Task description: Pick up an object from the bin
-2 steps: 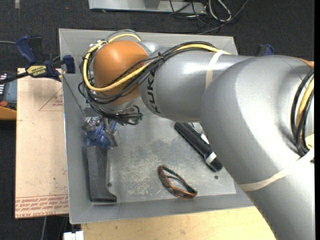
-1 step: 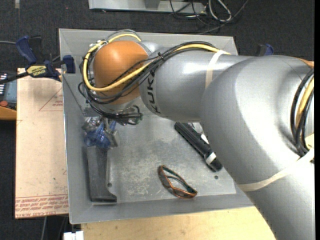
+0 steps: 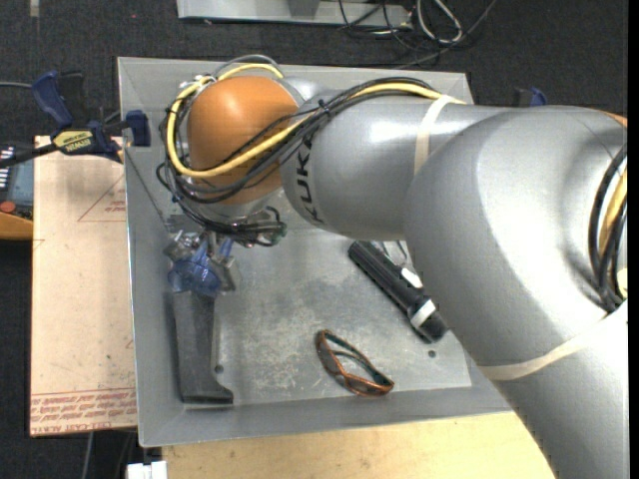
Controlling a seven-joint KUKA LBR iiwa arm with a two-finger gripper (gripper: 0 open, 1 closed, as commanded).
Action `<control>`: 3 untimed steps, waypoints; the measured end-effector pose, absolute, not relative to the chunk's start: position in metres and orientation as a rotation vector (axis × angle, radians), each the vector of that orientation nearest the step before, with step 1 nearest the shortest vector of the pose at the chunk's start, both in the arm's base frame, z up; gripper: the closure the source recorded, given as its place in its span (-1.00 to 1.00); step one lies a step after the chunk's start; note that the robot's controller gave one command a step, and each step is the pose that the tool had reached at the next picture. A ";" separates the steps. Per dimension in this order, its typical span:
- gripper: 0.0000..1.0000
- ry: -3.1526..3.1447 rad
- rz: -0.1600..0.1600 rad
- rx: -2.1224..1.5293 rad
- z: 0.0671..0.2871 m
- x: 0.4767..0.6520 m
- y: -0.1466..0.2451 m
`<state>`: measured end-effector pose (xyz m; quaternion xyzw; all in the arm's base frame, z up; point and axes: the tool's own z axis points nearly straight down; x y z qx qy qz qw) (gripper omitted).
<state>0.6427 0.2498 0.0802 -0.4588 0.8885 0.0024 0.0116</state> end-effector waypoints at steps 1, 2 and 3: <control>1.00 2.776 0.009 -1.433 0.115 0.641 0.250; 1.00 2.770 0.009 -1.429 0.142 0.642 0.250; 1.00 2.771 0.009 -1.426 0.160 0.642 0.251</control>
Offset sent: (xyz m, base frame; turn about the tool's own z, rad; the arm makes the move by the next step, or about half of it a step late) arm -0.0021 -0.0007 0.0722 -0.0005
